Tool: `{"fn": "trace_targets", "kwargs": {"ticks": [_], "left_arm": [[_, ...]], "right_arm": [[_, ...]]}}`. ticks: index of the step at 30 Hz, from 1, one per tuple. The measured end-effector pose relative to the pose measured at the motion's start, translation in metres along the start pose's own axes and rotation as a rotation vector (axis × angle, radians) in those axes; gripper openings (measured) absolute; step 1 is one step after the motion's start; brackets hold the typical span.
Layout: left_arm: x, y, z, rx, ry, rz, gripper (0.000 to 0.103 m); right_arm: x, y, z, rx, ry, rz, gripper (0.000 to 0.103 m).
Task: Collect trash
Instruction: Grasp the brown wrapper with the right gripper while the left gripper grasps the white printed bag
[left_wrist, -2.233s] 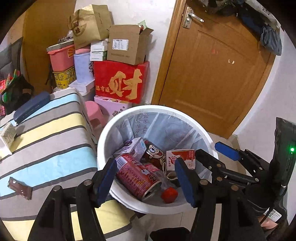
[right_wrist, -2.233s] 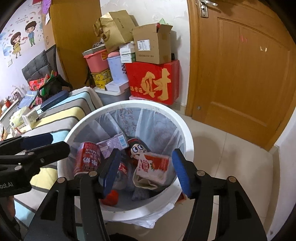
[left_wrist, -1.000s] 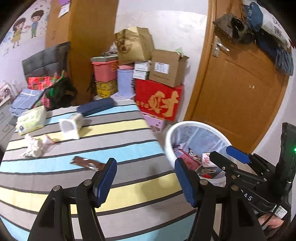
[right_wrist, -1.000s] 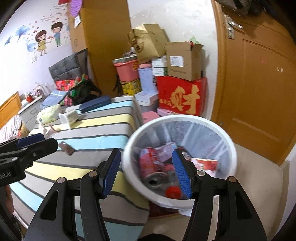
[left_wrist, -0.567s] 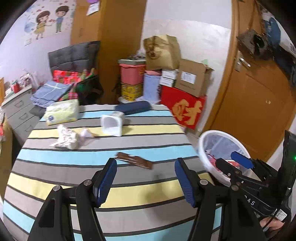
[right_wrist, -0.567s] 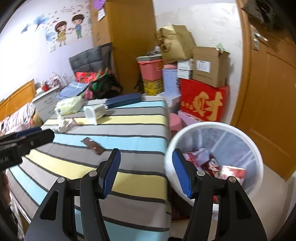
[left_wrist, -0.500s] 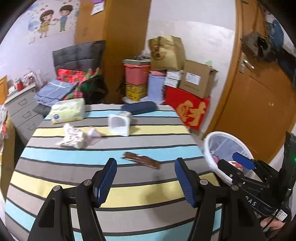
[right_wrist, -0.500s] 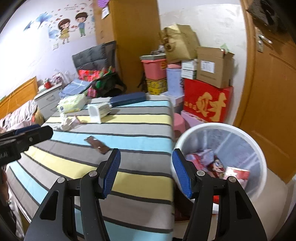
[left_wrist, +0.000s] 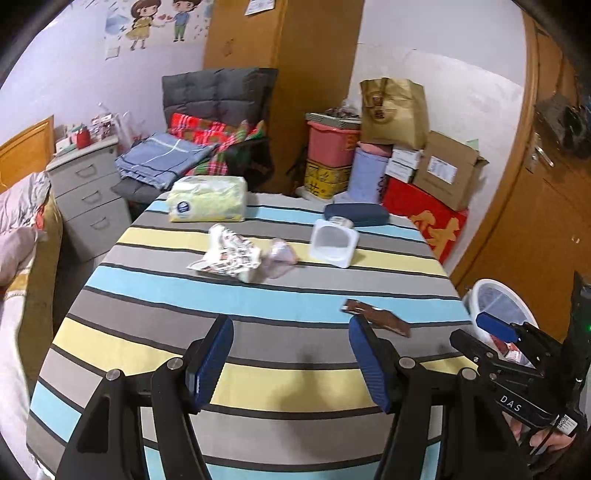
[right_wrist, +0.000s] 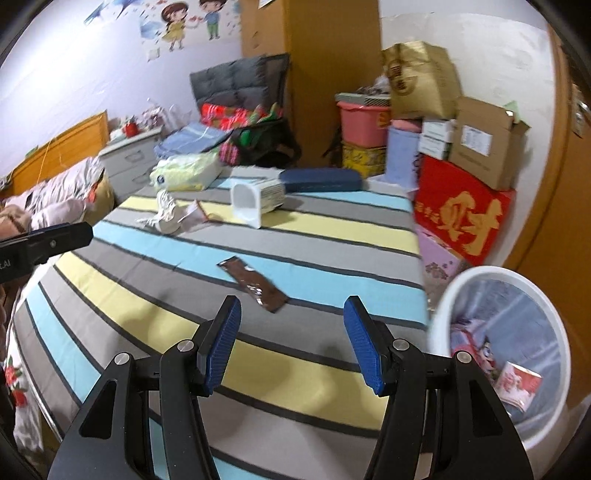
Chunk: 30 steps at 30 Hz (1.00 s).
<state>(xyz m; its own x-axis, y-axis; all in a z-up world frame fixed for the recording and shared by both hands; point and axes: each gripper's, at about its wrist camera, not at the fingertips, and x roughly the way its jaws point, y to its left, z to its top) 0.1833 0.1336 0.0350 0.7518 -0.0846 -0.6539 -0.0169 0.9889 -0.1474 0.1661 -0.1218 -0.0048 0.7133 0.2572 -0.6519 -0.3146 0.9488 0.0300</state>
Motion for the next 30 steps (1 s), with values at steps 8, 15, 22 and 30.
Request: {"fn": "trace_targets", "kwargs": {"ticks": [8, 15, 22, 30], "left_arm": [[0.030, 0.033, 0.007, -0.035, 0.040, 0.026, 0.065], [0.073, 0.049, 0.021, -0.063, 0.091, 0.035, 0.066], [0.109, 0.053, 0.037, -0.071, 0.106, 0.041, 0.071], [0.149, 0.047, 0.050, -0.054, 0.146, 0.096, 0.073]], "right_arm": [[0.031, 0.019, 0.007, -0.060, 0.072, 0.057, 0.060], [0.056, 0.018, 0.011, -0.083, 0.143, 0.044, 0.060], [0.070, 0.022, 0.011, -0.116, 0.196, 0.032, 0.060], [0.073, 0.017, 0.016, -0.103, 0.207, 0.051, 0.034]]}}
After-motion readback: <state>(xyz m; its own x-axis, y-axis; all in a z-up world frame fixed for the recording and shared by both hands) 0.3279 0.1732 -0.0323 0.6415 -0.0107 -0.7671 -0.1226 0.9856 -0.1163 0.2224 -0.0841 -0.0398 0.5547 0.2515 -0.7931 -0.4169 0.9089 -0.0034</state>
